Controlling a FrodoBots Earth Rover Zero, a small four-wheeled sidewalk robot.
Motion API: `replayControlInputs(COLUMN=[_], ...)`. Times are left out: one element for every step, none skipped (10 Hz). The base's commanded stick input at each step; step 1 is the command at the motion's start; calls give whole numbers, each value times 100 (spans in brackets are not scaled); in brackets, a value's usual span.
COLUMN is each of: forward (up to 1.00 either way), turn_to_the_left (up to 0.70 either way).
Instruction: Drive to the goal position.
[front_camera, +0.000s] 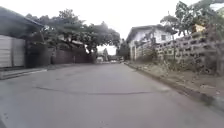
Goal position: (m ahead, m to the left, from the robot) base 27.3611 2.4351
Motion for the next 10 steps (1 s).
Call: replayControlInputs(forward=[100, 100, 100, 100, 100, 100, 100, 100, 100, 100], turn_to_the_left=[3, 3, 3, 3, 3, 3, 3, 3, 3, 3])
